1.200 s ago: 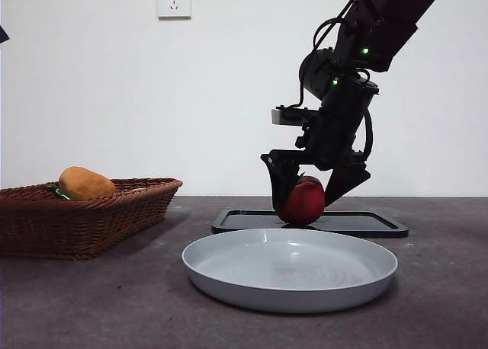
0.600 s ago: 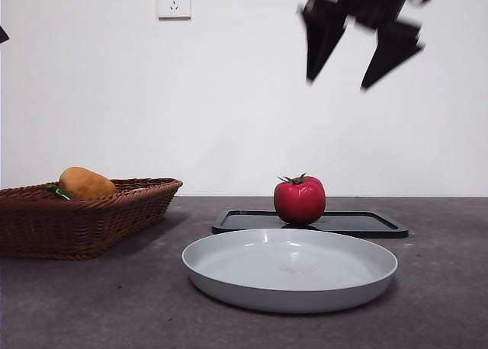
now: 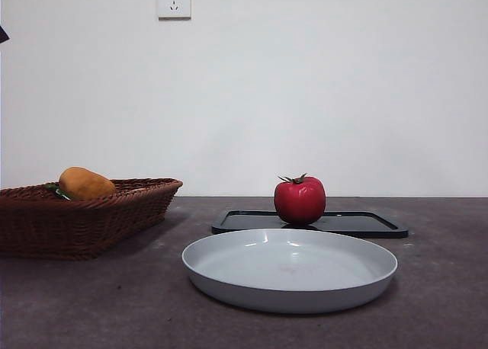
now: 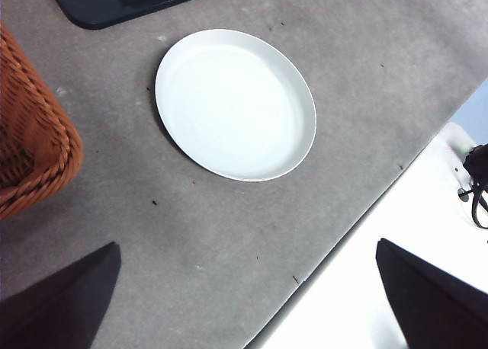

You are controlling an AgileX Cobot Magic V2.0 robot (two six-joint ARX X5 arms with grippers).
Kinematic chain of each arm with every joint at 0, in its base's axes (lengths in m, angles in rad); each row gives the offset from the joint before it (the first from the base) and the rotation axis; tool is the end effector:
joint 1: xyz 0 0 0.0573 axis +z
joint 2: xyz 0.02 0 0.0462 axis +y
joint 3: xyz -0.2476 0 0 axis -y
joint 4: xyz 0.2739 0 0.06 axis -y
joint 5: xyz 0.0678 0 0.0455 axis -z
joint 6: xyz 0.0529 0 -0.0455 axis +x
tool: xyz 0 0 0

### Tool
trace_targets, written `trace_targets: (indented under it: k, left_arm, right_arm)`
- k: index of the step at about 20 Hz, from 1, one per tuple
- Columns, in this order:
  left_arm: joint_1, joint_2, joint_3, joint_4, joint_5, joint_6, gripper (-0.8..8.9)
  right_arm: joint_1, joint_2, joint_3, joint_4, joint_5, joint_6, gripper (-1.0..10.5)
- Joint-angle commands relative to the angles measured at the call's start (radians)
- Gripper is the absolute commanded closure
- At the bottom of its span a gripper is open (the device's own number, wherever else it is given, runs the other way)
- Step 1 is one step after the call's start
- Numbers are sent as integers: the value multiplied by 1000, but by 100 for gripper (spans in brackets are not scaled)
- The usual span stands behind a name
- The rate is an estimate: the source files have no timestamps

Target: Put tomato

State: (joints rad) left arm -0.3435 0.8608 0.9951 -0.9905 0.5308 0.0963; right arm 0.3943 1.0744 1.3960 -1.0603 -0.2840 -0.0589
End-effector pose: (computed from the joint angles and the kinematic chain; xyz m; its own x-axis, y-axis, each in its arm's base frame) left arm 0.1758 -0.0913 0.3017 0.3616 -0.6670 -0.6514 0.6684 0.6726 -0.3176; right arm 0.2073 0.1023 0.3849 0.5476 0.5313 -0.6464 -0.5957 0.7901 0.1448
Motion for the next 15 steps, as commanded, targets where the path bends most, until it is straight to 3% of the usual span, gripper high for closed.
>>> trace_targets:
  k: [1, 8, 15]
  left_arm:
    - [-4, 4, 16, 12, 9, 19, 251]
    - [-4, 4, 16, 11, 9, 19, 251]
    - [-4, 4, 16, 11, 9, 19, 251]
  right_arm:
    - [19, -68, -90, 2, -42, 41, 412]
    - [56, -264, -395, 21, -66, 89, 412]
    - [56, -294, -427, 43, -90, 101, 412]
